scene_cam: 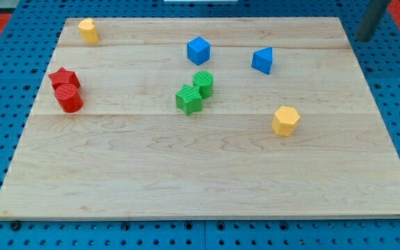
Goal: Move the triangle at the right bottom of the board
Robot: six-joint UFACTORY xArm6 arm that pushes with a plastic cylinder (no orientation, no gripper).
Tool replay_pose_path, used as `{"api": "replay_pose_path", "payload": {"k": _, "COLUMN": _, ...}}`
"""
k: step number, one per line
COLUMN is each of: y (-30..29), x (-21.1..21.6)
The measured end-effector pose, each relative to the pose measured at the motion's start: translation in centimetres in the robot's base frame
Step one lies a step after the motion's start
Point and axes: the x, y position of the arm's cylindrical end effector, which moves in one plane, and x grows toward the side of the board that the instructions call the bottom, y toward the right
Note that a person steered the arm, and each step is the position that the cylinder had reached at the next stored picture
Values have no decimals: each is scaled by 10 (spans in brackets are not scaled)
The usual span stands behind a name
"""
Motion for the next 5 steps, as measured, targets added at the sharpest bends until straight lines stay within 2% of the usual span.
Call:
{"api": "replay_pose_path", "payload": {"k": 2, "y": -159, "x": -7}}
{"api": "replay_pose_path", "payload": {"k": 3, "y": -205, "x": 44}}
{"api": "replay_pose_path", "payload": {"k": 4, "y": -180, "x": 92}}
{"api": "replay_pose_path", "payload": {"k": 5, "y": -187, "x": 84}}
